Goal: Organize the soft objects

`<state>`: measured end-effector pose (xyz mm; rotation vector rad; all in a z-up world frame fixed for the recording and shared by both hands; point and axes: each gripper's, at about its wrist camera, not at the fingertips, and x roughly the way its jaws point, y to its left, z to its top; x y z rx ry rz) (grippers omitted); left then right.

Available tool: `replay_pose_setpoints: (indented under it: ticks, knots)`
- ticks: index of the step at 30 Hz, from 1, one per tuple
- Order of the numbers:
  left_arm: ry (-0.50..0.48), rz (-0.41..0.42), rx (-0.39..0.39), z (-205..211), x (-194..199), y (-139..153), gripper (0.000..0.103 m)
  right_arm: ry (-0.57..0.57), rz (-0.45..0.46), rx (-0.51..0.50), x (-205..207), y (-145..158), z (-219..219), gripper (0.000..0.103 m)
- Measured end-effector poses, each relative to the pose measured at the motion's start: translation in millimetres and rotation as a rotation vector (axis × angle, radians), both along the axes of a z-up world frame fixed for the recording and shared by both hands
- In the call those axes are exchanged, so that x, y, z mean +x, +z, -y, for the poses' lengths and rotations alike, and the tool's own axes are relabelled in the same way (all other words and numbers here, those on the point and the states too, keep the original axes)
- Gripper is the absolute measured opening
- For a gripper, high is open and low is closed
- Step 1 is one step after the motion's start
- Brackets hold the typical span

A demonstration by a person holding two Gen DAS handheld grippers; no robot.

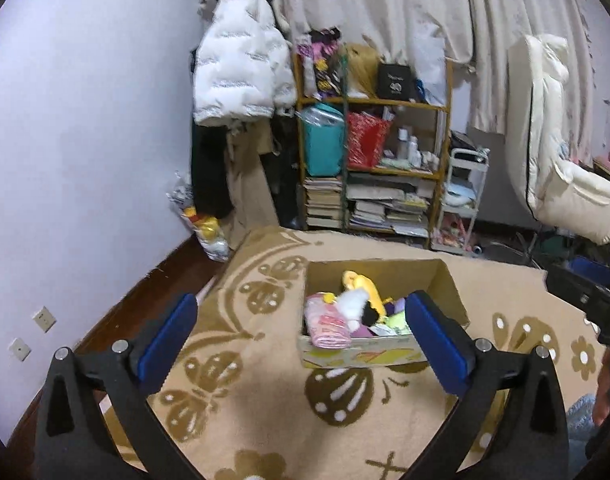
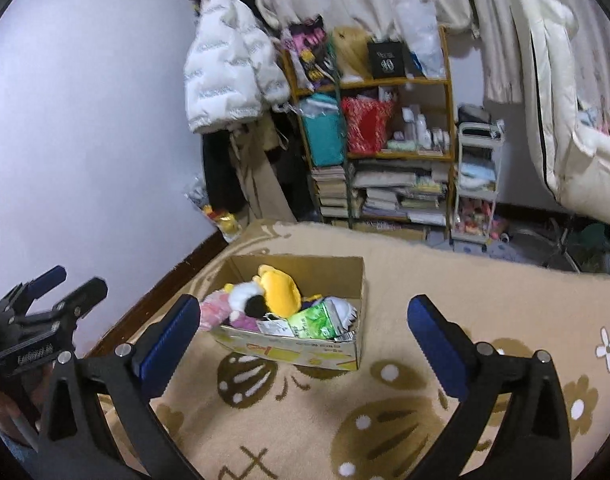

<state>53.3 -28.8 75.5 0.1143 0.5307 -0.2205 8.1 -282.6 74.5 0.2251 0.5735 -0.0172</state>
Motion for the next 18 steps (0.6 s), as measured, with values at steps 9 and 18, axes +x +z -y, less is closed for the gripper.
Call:
replay_pose_setpoints:
  ticks: [9, 18]
  knots:
    - [0.02, 0.077, -0.048, -27, -35, 2, 0.103, 0.023, 0.086, -0.068, -41, 8, -25, 0.103]
    - [-0.015, 0.084, -0.058, -37, -55, -25, 0.103, 0.006, 0.113, -0.081, -61, -14, -28, 0.103]
